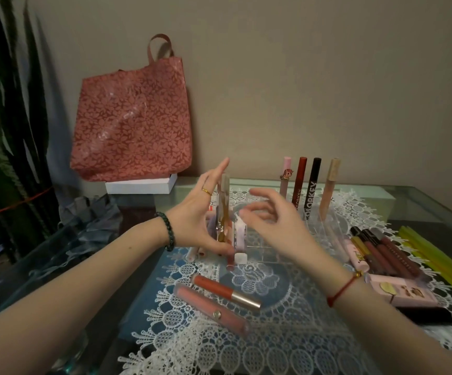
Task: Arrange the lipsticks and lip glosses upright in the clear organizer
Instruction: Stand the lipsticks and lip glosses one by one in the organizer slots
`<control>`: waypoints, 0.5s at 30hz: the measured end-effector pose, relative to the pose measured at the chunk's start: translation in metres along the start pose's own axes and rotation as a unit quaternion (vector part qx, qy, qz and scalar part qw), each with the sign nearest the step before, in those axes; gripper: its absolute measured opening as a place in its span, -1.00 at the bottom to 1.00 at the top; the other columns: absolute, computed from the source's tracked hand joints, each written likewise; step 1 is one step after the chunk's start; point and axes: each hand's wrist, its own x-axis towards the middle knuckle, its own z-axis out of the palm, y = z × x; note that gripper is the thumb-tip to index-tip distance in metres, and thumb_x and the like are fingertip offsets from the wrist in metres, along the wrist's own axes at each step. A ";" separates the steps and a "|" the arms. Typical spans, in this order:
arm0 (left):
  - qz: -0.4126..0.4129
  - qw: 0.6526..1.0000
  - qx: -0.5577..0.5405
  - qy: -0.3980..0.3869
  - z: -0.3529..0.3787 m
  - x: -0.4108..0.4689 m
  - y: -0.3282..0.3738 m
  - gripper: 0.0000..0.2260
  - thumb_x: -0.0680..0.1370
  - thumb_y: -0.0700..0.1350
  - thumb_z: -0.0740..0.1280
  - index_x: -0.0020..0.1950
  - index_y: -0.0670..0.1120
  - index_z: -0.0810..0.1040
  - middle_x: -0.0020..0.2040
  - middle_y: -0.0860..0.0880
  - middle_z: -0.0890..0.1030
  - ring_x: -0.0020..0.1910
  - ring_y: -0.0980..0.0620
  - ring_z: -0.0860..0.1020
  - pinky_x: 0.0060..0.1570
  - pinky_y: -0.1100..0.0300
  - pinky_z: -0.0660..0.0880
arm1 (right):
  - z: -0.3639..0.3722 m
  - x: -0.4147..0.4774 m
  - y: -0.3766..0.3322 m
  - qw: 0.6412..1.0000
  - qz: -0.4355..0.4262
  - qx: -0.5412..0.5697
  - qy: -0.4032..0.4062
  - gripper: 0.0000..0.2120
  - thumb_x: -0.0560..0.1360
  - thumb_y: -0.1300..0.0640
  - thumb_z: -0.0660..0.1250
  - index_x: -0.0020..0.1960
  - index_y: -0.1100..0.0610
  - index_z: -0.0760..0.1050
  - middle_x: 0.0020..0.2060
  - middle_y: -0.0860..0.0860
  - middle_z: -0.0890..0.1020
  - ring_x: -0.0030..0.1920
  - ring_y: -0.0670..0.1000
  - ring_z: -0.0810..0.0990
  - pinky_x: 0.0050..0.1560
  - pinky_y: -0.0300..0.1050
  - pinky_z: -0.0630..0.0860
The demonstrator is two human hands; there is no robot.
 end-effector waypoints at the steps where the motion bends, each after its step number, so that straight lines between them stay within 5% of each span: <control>1: 0.017 1.000 0.001 0.012 0.000 0.002 0.004 0.16 0.10 0.23 0.49 0.32 0.24 -0.38 0.38 0.22 -0.06 0.42 0.28 -0.03 0.35 0.49 -0.09 | -0.004 0.006 -0.006 1.000 0.013 0.012 -0.001 -0.51 0.41 0.01 0.35 0.30 0.01 0.30 -0.06 -0.17 0.54 -0.05 -0.17 0.56 0.03 -0.19 0.53; 4: 0.048 0.998 0.018 0.034 0.002 0.008 0.014 0.17 0.11 0.20 0.50 0.34 0.26 -0.40 0.37 0.27 -0.13 0.37 0.43 -0.11 0.31 0.54 -0.13 | -0.012 0.024 -0.019 0.999 0.038 0.023 -0.003 -0.45 0.38 -0.05 0.38 0.31 0.00 0.29 -0.04 -0.10 0.60 -0.08 -0.08 0.62 0.07 -0.01 0.54; 10: 0.072 0.995 0.013 0.065 0.001 0.023 0.030 0.10 0.12 0.20 0.47 0.39 0.19 -0.25 0.45 -0.03 -0.01 0.46 0.05 0.00 0.41 0.23 -0.01 | -0.028 0.050 -0.048 0.999 0.028 -0.014 -0.014 -0.59 0.41 0.07 0.39 0.22 0.08 0.40 -0.26 -0.03 0.59 -0.24 -0.07 0.60 -0.21 -0.14 0.61; 15: 0.101 0.991 0.017 0.081 0.002 0.035 0.030 0.14 0.16 0.20 0.46 0.41 0.12 -0.35 0.42 0.18 -0.22 0.47 0.11 -0.15 0.43 0.30 -0.13 | -0.042 0.064 -0.064 0.999 0.015 -0.018 -0.022 -0.65 0.40 0.23 0.39 0.16 0.16 0.42 -0.36 -0.03 0.56 -0.39 -0.09 0.58 -0.32 -0.21 0.57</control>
